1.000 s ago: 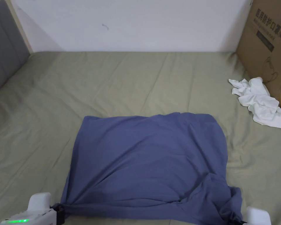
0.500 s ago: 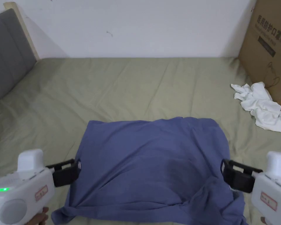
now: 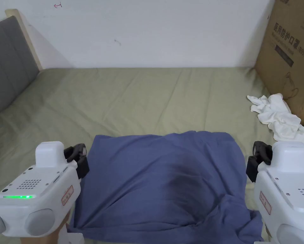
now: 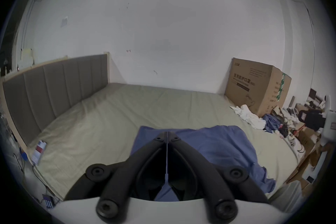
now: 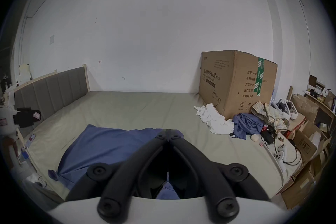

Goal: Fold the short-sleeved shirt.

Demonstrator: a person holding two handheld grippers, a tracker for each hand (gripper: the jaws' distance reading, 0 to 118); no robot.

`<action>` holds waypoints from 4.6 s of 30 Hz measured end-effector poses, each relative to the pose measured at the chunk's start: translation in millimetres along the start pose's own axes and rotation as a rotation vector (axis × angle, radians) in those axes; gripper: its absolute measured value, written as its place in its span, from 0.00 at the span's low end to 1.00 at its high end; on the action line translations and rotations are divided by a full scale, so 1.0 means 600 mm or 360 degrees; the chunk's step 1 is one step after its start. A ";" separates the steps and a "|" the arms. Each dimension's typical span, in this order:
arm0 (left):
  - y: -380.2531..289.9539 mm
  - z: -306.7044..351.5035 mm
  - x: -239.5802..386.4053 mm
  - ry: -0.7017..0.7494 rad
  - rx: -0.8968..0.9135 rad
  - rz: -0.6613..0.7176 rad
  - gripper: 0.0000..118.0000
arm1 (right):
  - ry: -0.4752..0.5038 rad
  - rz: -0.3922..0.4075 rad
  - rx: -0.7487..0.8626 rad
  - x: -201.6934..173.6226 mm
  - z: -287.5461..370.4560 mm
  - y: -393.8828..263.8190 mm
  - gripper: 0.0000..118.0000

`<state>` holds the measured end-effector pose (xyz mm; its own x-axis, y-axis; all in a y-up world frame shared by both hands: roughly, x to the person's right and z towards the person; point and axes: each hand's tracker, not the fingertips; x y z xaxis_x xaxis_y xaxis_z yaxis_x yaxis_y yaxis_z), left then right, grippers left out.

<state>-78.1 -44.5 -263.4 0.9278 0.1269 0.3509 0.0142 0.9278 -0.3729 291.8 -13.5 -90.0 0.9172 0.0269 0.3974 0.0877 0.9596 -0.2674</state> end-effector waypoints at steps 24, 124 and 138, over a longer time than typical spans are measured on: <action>-0.239 -0.042 -0.153 0.0298 -0.1074 0.0152 0.85 | 0.0048 -0.0066 -0.0245 0.027 -0.018 -0.069 0.02; 0.006 -0.039 -0.006 0.0038 -0.0069 -0.0111 0.04 | -0.0037 0.0057 0.0046 0.011 -0.039 0.018 0.02; -0.109 -0.253 -0.125 0.0223 -0.1038 0.0181 0.75 | -0.0063 -0.0030 -0.0119 0.033 -0.091 -0.016 0.02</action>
<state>-92.2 -167.8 -395.7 0.9758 0.1236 0.1805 0.0949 0.5041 -0.8584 330.7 -37.8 -127.5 0.8992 0.0216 0.4370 0.1347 0.9366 -0.3236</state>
